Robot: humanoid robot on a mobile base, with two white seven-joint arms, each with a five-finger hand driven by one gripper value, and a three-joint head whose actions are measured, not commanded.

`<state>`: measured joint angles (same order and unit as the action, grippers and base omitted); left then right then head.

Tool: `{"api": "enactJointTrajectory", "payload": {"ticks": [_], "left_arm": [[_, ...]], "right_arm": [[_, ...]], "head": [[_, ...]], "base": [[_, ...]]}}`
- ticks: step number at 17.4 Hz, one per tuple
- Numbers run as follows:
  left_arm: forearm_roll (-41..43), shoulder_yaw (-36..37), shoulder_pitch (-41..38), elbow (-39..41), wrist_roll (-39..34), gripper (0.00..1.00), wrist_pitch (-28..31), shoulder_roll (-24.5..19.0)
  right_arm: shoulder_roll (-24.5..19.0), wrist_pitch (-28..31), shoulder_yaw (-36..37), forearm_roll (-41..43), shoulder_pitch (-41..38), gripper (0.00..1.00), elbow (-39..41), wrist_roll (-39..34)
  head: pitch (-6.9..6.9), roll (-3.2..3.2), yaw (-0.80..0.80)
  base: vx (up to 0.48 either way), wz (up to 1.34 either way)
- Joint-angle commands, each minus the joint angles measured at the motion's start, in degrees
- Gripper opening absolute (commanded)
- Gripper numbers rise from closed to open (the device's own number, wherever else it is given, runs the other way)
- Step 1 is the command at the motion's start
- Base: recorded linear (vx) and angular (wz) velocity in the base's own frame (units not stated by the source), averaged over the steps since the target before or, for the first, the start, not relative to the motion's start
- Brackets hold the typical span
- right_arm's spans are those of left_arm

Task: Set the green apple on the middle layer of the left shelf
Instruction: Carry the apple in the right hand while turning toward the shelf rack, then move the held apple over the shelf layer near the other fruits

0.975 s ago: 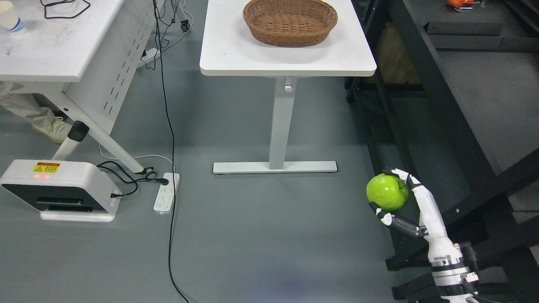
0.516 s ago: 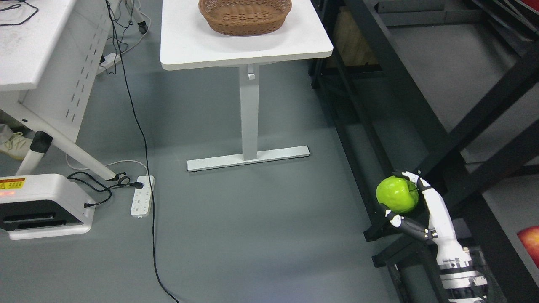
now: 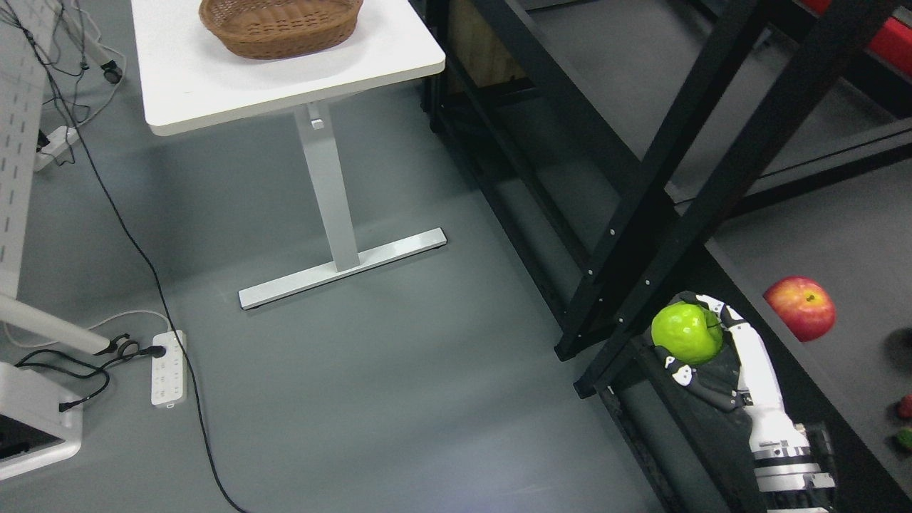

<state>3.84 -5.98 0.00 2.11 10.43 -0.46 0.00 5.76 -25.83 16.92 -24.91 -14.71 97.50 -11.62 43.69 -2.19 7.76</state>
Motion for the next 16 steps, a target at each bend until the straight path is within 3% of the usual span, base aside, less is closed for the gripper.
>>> {"api": "enactJointTrajectory", "payload": {"ticks": [1,11,16], "left_arm": [[0.03,0.0,1.23,0.0,0.03,1.0,0.02,-1.0],[0.03,0.0,1.23,0.0,0.03,1.0,0.02,-1.0],[0.03,0.0,1.23,0.0,0.03,1.0,0.02,-1.0]], "right_arm": [[-0.04,0.08,1.89,0.03,0.03,0.0,0.05,0.1],[-2.5,0.25,1.98,-0.05,0.12,0.0,-0.21,0.37],[-1.28,4.72,4.07,-0.23,0.64,0.0,-0.21,0.37]], "head": [[0.0,0.0,0.0],[0.0,0.0,0.0],[0.0,0.0,0.0]], "base": [[-0.044,-0.47],[0.017,-0.51],[0.145,-0.73]]}}
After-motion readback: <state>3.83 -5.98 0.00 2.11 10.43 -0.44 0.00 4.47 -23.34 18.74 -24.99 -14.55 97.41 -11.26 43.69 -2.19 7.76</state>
